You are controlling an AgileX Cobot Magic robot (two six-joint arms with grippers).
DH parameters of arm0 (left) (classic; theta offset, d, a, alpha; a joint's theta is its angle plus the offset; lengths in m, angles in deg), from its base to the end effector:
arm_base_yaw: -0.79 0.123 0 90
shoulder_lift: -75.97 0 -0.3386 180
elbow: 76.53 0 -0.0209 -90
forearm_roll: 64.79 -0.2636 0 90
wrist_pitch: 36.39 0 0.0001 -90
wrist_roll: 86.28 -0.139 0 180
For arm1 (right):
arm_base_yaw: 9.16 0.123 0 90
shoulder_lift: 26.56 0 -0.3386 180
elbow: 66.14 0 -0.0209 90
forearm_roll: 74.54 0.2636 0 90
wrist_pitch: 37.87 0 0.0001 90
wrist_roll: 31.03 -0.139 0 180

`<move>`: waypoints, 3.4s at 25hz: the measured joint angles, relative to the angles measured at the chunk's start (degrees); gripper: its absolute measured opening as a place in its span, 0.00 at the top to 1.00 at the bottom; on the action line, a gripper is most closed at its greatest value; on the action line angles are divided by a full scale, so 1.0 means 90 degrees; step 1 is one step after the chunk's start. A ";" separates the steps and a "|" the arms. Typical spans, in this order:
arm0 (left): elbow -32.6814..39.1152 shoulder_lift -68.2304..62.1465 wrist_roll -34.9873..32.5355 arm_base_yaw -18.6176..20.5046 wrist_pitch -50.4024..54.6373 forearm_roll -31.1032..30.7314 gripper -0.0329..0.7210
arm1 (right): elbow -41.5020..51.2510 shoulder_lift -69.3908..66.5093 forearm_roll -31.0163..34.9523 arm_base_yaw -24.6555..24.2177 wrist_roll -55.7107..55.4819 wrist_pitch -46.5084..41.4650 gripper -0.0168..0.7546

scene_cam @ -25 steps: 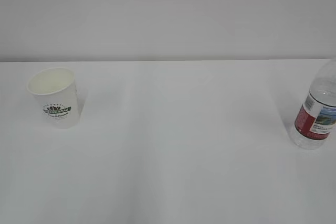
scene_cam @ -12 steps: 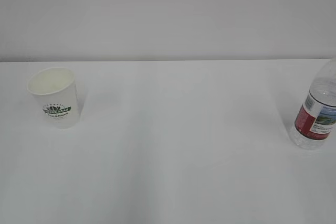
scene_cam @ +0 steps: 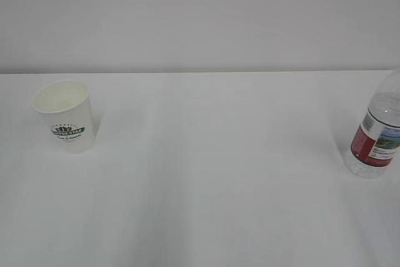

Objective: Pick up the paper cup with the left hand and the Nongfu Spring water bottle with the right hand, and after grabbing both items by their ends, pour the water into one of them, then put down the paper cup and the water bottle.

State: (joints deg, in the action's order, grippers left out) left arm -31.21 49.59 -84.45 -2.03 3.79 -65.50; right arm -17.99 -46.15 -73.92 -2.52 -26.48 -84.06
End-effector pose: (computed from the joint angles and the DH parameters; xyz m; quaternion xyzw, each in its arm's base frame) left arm 0.0693 -0.0023 0.3242 0.0088 0.8284 -0.0168 0.5598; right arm 0.0436 0.0062 0.2993 -0.0807 0.8344 0.0153 0.5450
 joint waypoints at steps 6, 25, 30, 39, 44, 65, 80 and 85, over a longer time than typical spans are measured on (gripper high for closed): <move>0.0000 -0.0868 0.0000 0.0000 -0.0632 0.0021 0.19 | 0.0000 -0.0506 0.0000 0.0000 0.0000 0.0493 0.21; 0.0000 -0.2564 0.0000 0.0000 -0.2276 0.0080 0.19 | 0.0160 -0.1837 -0.0020 0.0000 0.0024 0.2228 0.22; 0.0000 -0.3043 0.0000 0.0000 -0.2676 0.0080 0.19 | 0.0164 -0.2173 -0.0017 0.0000 0.0024 0.2851 0.22; 0.0000 -0.3869 0.0000 0.0000 -0.3255 0.0080 0.19 | 0.0164 -0.3077 -0.0006 0.0000 0.0036 0.3728 0.22; 0.0000 -0.4283 0.0000 0.0000 -0.3673 0.0080 0.19 | 0.0174 -0.3681 -0.0006 0.0000 0.0036 0.4001 0.22; 0.1736 -0.5673 0.0000 -0.0903 -0.7040 0.0727 0.19 | 0.1824 -0.4464 0.0226 0.0000 -0.0506 0.7070 0.22; 0.3003 -0.6618 0.0252 -0.1304 -0.9146 0.0742 0.28 | 0.3090 -0.5175 0.0239 0.0000 -0.0813 0.8157 0.22; 0.3610 -0.7404 0.0415 -0.1304 -1.0342 0.0730 0.28 | 0.3157 -0.5860 -0.0166 0.0000 -0.0887 0.8764 0.22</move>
State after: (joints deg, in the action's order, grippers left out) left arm 1.28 -17.04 -80.72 -13.77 -89.29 -58.93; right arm 10.42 -98.89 -75.42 -2.52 -34.46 -5.19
